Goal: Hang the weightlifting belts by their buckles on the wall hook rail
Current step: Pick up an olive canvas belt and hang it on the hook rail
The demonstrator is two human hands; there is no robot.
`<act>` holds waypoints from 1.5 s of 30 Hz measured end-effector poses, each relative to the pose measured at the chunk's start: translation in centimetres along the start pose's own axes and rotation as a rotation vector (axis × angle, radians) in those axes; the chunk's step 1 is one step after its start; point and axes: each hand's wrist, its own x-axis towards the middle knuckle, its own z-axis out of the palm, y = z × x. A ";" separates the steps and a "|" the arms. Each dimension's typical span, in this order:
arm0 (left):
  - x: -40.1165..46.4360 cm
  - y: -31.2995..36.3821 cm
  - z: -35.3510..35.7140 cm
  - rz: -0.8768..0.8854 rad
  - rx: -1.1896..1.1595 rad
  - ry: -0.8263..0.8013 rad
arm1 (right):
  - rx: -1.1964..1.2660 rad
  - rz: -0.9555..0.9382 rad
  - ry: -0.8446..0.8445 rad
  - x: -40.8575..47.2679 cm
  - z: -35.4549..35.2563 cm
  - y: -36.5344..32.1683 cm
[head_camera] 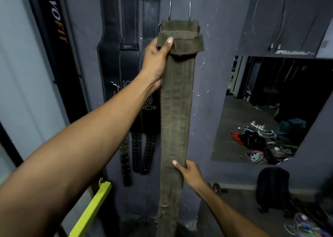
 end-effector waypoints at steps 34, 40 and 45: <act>-4.4 -4.4 1.2 -0.089 0.048 0.001 | 0.411 -0.347 -0.077 5.4 -7.3 -20.0; -5.3 -4.5 1.9 -0.124 0.085 -0.060 | 0.172 -0.474 0.161 6.1 -8.6 -25.4; -5.6 -3.5 2.5 -0.123 0.186 -0.091 | 0.328 -0.432 0.174 6.8 -8.4 -25.7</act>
